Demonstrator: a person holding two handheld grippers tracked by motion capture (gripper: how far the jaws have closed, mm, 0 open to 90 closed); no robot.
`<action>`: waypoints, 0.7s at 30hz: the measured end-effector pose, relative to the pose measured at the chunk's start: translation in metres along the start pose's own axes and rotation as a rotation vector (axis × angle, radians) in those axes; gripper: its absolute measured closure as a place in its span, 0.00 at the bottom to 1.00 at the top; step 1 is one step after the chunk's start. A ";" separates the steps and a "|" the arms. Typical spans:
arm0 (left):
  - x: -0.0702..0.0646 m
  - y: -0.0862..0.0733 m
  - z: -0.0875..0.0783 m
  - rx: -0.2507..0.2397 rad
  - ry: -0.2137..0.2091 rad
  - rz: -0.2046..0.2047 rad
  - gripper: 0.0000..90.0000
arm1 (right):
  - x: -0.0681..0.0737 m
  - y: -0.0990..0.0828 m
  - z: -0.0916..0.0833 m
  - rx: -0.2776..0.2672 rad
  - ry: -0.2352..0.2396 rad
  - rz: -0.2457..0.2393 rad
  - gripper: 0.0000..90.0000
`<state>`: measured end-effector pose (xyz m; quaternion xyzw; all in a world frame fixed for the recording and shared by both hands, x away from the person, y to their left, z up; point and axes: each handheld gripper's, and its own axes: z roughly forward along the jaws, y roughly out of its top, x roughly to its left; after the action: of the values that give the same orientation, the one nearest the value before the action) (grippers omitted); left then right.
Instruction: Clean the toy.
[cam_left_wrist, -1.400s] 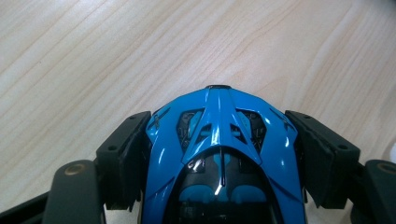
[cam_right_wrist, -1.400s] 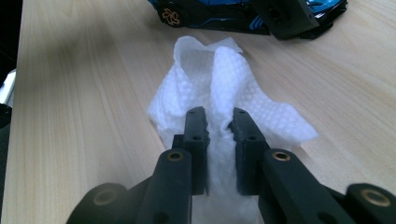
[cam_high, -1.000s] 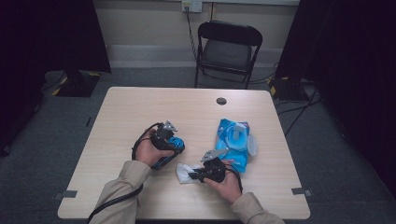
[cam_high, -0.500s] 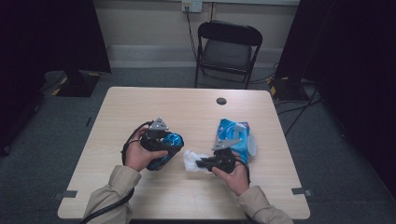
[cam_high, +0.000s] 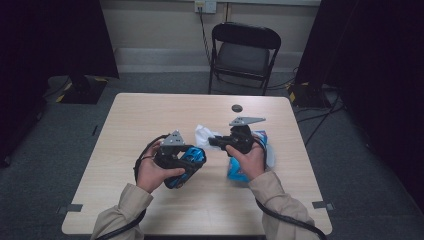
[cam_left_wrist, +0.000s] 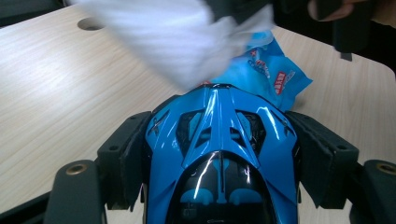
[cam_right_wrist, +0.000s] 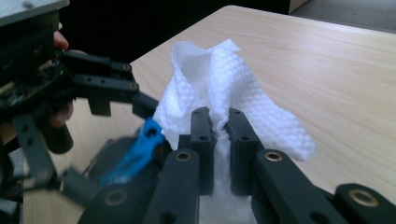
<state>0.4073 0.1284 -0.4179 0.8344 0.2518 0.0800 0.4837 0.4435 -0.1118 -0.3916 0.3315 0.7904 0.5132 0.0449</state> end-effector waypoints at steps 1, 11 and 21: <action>0.000 0.000 0.001 -0.005 -0.005 -0.001 0.29 | 0.002 0.003 0.004 0.015 -0.002 -0.011 0.93; 0.004 -0.003 0.002 0.003 -0.003 -0.005 0.29 | 0.006 0.003 0.026 0.094 0.009 -0.026 0.93; 0.008 -0.004 -0.002 -0.004 0.038 -0.010 0.29 | 0.008 -0.005 0.010 0.046 0.037 -0.029 0.93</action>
<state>0.4120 0.1353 -0.4208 0.8306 0.2649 0.0940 0.4807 0.4391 -0.1011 -0.3981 0.3115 0.8073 0.5004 0.0298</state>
